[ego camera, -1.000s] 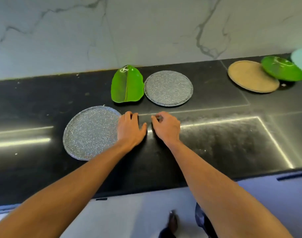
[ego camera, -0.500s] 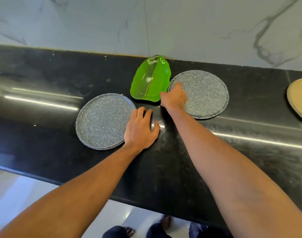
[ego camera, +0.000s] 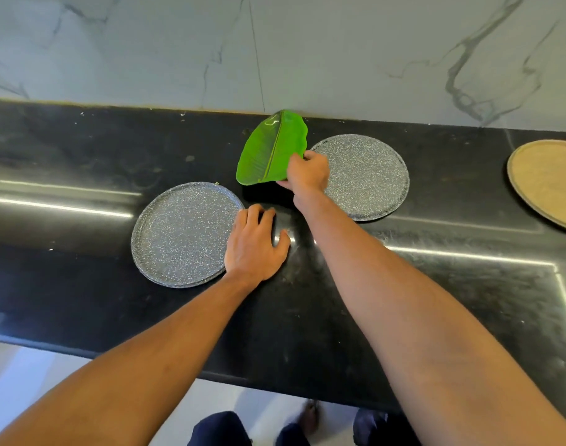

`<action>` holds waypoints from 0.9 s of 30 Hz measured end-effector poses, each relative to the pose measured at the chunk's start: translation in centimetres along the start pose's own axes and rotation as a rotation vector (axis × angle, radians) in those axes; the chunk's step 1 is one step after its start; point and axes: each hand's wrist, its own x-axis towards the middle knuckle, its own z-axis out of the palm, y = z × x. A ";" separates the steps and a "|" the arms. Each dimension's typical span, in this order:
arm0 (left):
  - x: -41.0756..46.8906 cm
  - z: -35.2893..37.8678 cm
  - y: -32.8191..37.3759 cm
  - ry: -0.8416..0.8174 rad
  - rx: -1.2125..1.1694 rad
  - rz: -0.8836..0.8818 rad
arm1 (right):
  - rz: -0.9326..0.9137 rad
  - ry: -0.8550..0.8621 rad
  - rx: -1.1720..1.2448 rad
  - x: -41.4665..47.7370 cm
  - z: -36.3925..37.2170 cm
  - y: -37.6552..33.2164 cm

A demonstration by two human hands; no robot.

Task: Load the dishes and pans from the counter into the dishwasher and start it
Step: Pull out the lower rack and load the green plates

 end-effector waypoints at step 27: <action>-9.5 -1.0 -0.5 -0.019 -0.356 0.861 | -0.126 0.836 0.105 -39.3 -22.1 16.3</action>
